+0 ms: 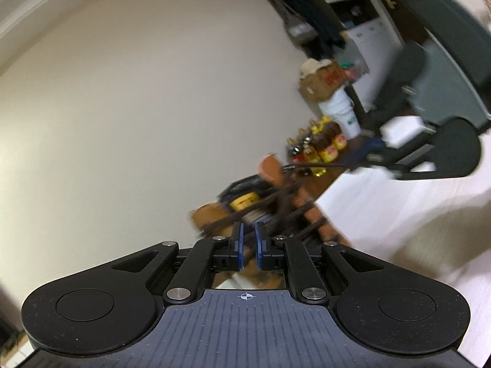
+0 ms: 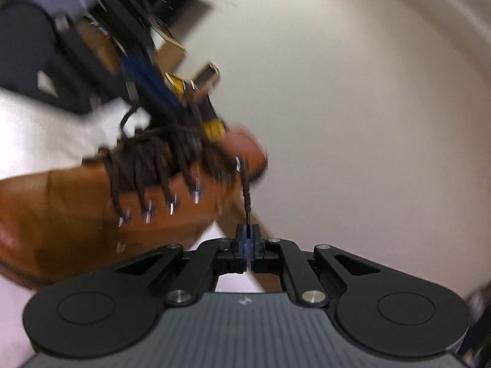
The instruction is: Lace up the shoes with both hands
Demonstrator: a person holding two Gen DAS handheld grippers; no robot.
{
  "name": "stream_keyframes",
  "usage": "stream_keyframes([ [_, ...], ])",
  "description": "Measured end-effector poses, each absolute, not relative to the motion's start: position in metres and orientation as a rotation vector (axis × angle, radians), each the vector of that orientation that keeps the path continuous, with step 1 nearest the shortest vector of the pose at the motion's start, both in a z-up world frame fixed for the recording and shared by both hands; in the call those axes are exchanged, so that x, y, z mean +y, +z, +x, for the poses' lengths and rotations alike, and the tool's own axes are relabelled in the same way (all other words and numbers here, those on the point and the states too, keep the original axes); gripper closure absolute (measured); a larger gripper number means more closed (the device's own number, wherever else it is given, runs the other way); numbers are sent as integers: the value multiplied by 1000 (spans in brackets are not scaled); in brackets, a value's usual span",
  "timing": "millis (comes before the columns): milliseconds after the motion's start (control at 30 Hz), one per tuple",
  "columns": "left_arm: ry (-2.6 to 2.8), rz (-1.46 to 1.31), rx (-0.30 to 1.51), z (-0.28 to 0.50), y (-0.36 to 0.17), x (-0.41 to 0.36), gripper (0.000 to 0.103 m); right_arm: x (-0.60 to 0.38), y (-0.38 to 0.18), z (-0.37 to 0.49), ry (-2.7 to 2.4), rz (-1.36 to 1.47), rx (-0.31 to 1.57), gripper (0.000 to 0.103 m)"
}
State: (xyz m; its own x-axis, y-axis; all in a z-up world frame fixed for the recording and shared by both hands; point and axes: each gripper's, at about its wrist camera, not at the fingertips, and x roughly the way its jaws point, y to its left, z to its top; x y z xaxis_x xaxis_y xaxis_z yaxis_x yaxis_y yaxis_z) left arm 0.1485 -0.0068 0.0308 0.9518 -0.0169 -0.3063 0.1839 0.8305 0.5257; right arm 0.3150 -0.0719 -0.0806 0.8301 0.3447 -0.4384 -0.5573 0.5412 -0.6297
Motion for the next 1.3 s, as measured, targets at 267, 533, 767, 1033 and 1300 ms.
stream_keyframes([
  [267,-114,498,348,153,35,41,91,-104,-124,275,538,-819,499,102],
  [533,-242,411,356,177,31,57,80,-81,-80,289,571,-673,389,89],
  [767,-249,412,359,205,22,63,80,-77,-44,325,624,-432,392,88],
  [1033,-264,401,386,222,17,67,81,-64,-60,350,643,-354,421,88],
  [1300,-235,407,437,226,16,63,83,-63,-55,358,657,-316,435,88],
])
